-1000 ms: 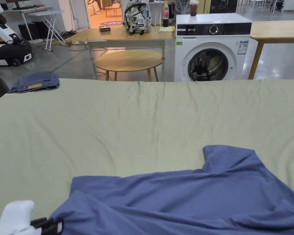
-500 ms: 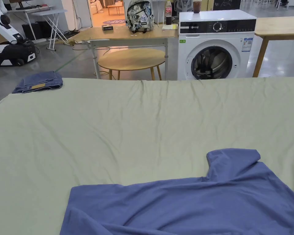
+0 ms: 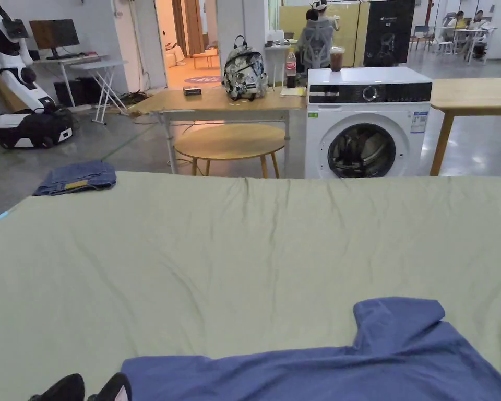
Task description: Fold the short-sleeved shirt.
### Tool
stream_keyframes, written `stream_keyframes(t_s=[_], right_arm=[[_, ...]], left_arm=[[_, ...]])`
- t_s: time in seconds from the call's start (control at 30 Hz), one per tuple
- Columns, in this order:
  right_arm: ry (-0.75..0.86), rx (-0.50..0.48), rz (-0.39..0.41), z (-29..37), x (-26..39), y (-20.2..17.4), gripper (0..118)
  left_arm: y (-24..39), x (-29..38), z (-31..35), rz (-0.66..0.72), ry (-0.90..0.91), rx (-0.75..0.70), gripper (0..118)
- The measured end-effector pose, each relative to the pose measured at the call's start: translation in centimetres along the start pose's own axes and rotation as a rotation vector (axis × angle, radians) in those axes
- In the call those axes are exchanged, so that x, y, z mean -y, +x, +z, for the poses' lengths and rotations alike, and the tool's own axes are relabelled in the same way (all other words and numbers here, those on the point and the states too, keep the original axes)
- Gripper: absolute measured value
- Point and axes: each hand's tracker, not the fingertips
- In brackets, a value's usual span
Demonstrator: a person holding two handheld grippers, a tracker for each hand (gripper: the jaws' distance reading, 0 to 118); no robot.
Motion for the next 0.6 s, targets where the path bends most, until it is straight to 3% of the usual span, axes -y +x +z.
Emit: stream_keyframes(t_s=[0.03,0.07,0.1,0.17,0.27,0.53,0.57,0.6], right_arm=[[-0.002,-0.010,0.014,-0.1,-0.1,-0.4,28],[0.002,-0.036,0.035,-0.3,-0.1,-0.7,15],[-0.013,-0.058,0.050,-0.5,-0.3,-1.0,0],[-0.015,-0.043,0.069,-0.5,-0.2,-1.6,0],[0.010,-0.109,0.011,-0.1,-0.7,-1.3,0],[0.022,-0.128,-0.023,-0.4,-1.0,-0.2,0],[0.016,-0.131,-0.032,-0.6,-0.9,0.1,0],[0.008,-0.134,-0.043,-0.7,-0.6,0.3,0]], left_arm=[[0.0,0.0,-0.2,0.003,-0.004,0.002,16],[-0.2,-0.1,-0.5,0.016,-0.023,0.018,0],[-0.3,0.1,-0.6,0.025,-0.025,0.028,0],[-0.2,0.5,-0.9,-0.001,-0.075,0.004,0],[-0.4,0.5,-0.8,-0.024,-0.081,0.000,0],[-2.5,-1.0,-5.3,-0.021,-0.155,0.030,0],[-3.4,-1.4,-7.1,-0.021,-0.197,0.037,5],[-4.5,-1.5,-9.0,0.005,-0.241,0.040,29]])
